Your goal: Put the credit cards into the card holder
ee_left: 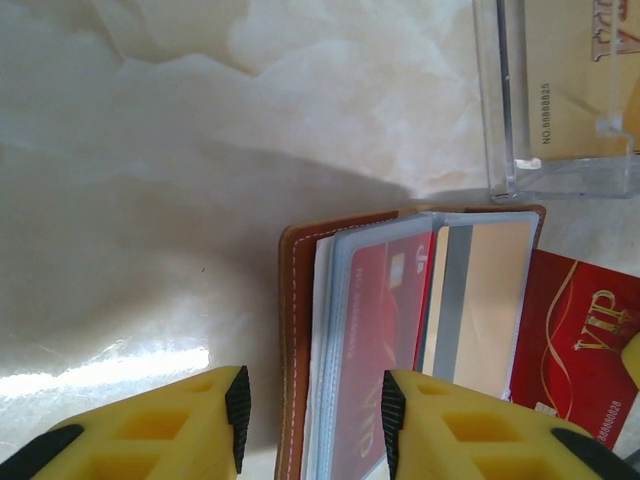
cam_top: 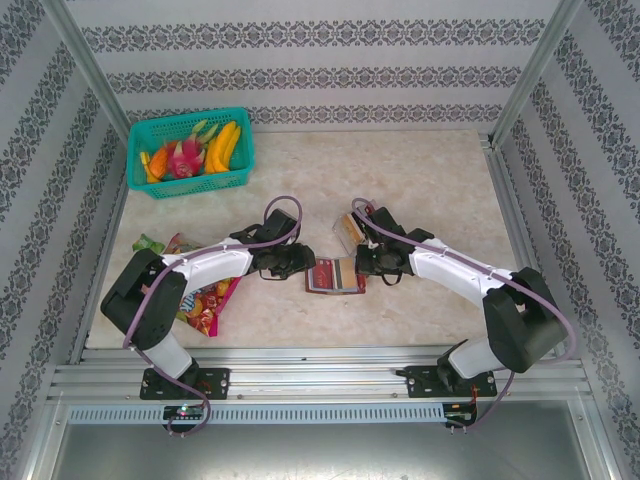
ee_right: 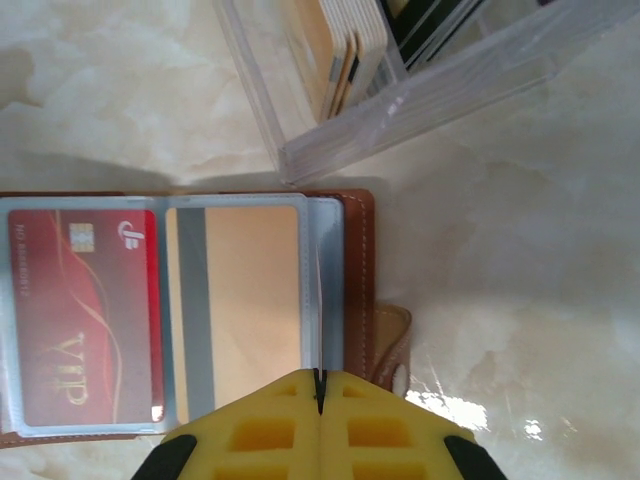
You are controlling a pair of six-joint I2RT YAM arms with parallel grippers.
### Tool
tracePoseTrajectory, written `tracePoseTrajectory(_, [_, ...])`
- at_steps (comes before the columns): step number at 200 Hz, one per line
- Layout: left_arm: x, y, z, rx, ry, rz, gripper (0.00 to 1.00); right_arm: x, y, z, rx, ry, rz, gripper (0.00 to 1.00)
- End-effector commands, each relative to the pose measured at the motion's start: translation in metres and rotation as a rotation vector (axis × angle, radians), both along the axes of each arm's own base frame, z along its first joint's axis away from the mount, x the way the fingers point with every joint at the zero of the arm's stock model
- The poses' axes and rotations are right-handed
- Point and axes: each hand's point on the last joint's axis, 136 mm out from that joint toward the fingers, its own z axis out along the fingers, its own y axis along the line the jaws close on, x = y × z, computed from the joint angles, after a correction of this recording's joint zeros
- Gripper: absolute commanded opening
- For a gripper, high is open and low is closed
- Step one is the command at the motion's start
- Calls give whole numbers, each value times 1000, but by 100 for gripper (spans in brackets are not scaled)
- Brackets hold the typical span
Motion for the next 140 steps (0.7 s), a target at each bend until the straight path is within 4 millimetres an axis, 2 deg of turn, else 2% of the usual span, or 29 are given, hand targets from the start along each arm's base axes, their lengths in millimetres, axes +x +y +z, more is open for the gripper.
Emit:
tracePoseTrajectory(1, [-4, -2, -11, 5, 22, -20, 39, -1, 10, 6, 68, -9, -8, 1])
tracePoseTrajectory(47, [-7, -6, -15, 7, 30, -40, 27, 2, 31, 20, 204, 0, -3, 2])
tracePoseTrajectory(77, [-10, -2, -16, 18, 29, -40, 25, 2, 47, 29, 290, 4, 11, 2])
tracePoseTrajectory(108, [-13, 7, -12, 37, 5, -16, 30, 4, 60, 36, 328, -4, 30, 3])
tracePoseTrajectory(140, [-13, 25, -4, 88, -34, 42, 40, 7, 73, 29, 358, 26, 35, 3])
